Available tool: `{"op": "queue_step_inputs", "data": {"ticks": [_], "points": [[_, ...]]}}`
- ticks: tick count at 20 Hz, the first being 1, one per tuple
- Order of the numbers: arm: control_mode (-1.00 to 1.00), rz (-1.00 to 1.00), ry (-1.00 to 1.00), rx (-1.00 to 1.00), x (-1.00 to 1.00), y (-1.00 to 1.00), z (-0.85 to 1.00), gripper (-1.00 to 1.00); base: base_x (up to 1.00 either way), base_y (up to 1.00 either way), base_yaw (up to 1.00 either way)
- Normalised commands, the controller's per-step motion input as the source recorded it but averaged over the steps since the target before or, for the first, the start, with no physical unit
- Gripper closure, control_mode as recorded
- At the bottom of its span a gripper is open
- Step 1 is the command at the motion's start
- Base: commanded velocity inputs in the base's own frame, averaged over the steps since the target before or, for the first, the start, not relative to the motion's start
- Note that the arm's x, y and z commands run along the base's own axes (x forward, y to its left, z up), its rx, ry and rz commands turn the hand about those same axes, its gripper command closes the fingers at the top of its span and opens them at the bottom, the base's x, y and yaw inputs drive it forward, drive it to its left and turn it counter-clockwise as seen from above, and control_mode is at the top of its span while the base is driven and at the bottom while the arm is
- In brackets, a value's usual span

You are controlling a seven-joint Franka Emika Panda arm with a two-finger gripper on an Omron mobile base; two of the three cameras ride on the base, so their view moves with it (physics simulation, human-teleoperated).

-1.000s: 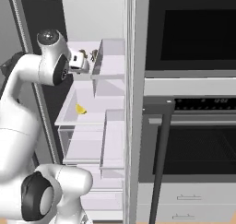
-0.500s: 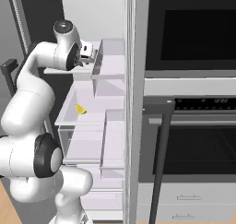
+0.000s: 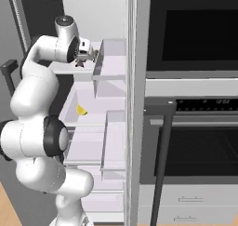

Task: Place one lemon wedge and one fish in each tupperware on the nearby counter, to pack two identical lunches.

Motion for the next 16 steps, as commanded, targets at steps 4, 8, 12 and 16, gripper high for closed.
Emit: {"op": "queue_step_inputs", "data": {"ticks": [4, 8, 12, 16], "points": [[-1.00, 0.03, 0.02, -0.01, 0.30, -0.01, -0.30, -1.00, 0.00, 0.00, 0.00], [-1.00, 0.03, 0.01, 0.00, 0.38, 0.00, -0.22, -1.00, 0.00, 0.00, 0.00], [-1.00, 0.03, -0.08, 0.00, 0.08, 0.00, -0.31, -1.00, 0.00, 0.00, 0.00], [-1.00, 0.03, -0.06, -0.01, 0.29, 0.00, -0.30, -1.00, 0.00, 0.00, 0.00]]}}
